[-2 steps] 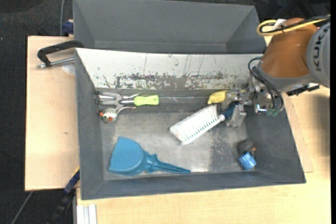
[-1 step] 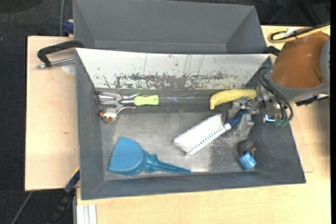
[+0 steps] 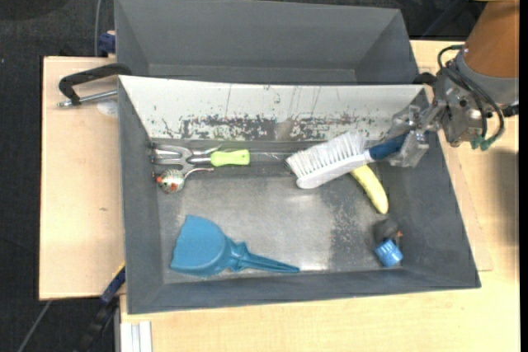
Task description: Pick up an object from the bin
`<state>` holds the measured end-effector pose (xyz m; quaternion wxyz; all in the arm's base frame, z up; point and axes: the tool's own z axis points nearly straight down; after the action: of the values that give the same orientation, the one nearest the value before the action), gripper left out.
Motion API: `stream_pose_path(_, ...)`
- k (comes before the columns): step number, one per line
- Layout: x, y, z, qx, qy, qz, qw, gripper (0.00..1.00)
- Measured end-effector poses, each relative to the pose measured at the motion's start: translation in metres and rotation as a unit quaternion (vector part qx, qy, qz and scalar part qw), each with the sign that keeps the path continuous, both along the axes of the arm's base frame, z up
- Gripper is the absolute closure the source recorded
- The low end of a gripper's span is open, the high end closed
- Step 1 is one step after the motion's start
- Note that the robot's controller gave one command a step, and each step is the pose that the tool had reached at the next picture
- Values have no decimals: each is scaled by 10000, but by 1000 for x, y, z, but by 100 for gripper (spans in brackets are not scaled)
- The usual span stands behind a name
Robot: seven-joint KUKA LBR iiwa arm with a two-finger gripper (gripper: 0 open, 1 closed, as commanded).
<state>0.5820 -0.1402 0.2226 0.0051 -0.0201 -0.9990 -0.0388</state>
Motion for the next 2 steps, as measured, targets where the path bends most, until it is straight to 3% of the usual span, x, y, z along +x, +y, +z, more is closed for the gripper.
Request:
stream_pose_path(1, 13, 4, -132, 14, 43, -207, 9998, 100)
stream_pose_path(2, -35, -8, -107, 16, 70, -465, 9989, 100)
